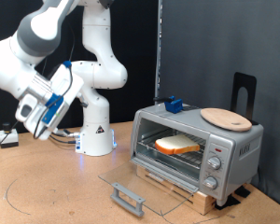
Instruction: Make a piece of toast with the oven
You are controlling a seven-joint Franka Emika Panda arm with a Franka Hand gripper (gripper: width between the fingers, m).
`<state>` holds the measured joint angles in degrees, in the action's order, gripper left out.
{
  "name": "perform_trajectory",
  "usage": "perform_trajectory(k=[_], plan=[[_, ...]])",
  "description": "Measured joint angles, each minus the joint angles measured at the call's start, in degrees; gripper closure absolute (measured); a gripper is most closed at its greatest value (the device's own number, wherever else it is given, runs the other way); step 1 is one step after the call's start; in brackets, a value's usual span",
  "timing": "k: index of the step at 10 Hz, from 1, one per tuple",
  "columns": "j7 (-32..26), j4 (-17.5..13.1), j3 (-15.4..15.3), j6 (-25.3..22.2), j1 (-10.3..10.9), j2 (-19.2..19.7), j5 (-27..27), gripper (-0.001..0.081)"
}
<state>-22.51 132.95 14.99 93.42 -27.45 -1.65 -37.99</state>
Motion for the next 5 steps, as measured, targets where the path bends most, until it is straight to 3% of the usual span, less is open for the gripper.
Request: perform_trajectory(k=[3,5], plan=[[-0.42,-0.36,-0.24,3.16,0.14,6.99,0.11,0.0002],[-0.21,-1.02,-0.67,4.17,0.19,8.7,0.01,0.0002]])
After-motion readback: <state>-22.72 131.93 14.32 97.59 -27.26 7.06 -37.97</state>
